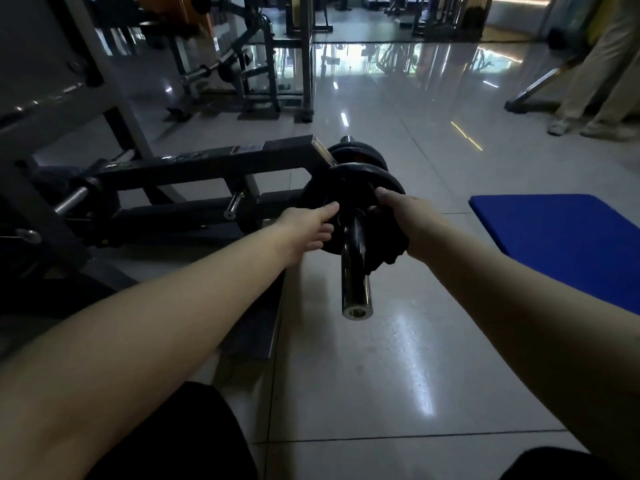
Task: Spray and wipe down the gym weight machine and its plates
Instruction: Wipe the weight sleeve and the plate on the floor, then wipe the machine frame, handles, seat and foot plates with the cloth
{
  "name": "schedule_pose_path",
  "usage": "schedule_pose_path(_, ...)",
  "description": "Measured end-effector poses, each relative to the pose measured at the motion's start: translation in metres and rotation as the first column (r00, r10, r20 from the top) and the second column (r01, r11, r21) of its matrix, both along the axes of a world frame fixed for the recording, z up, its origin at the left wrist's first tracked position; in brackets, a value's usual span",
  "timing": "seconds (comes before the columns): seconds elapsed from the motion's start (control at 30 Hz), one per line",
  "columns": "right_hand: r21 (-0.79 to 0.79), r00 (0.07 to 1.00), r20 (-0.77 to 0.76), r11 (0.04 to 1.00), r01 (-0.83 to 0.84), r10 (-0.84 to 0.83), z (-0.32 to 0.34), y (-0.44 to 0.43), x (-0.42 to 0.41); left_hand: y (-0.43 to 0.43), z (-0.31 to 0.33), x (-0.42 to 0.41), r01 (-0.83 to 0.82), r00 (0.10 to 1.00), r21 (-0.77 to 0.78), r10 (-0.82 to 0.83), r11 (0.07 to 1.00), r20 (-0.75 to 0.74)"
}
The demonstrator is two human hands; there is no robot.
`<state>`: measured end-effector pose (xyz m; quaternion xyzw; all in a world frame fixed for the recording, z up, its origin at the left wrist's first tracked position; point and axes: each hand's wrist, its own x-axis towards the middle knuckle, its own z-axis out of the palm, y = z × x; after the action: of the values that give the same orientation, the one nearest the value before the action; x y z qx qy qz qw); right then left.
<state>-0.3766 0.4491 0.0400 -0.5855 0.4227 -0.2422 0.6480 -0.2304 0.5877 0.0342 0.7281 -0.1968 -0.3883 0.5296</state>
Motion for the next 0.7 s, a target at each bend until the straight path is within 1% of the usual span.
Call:
schedule_pose_path(0.07, -0.038, 0.996, 0.052, 0.997, -0.071, 0.073, 0.014, 0.024, 0.002, 0.026, 0.011, -0.007, 0.08, 0.996, -0.063, -0.082, 0.995, -0.025)
schedule_pose_path(0.13, -0.071, 0.989, 0.063, 0.989, -0.126, 0.131, 0.027, 0.051, 0.003, 0.051, 0.02, -0.015, 0.138, 0.989, -0.121, -0.144, 0.983, -0.036)
schedule_pose_path(0.23, -0.086, 0.978, 0.05, 0.977, -0.196, 0.201, 0.032, 0.087, 0.003, 0.087, 0.021, -0.023, 0.193, 0.981, -0.154, -0.194, 0.969, 0.011)
schedule_pose_path(0.3, -0.065, 0.974, 0.009, 0.972, -0.227, 0.229, 0.028, 0.112, 0.003, 0.112, 0.013, -0.023, 0.138, 0.99, -0.148, -0.134, 0.979, 0.038)
schedule_pose_path(0.37, 0.016, 0.964, -0.025, 0.964, -0.264, 0.264, 0.019, 0.136, 0.002, 0.135, 0.004, -0.018, 0.046, 0.998, -0.13, -0.04, 0.99, 0.046)
schedule_pose_path(0.43, 0.098, 0.938, -0.029, 0.935, -0.342, 0.346, 0.009, 0.158, 0.002, 0.155, 0.001, -0.012, -0.006, 0.998, -0.104, 0.013, 0.995, 0.061)
schedule_pose_path(0.5, 0.127, 0.899, -0.031, 0.894, -0.43, 0.437, 0.002, 0.176, 0.004, 0.175, 0.001, -0.008, -0.046, 0.993, -0.074, 0.053, 0.996, 0.103)
schedule_pose_path(0.57, 0.105, 0.889, -0.075, 0.89, -0.444, 0.452, -0.003, 0.187, 0.007, 0.189, -0.001, -0.002, -0.073, 0.984, -0.038, 0.079, 0.997, 0.16)
schedule_pose_path(0.7, -0.033, 0.854, -0.258, 0.879, -0.475, 0.451, 0.004, 0.201, 0.017, 0.213, -0.003, 0.011, -0.057, 0.968, 0.0, 0.055, 0.998, 0.246)
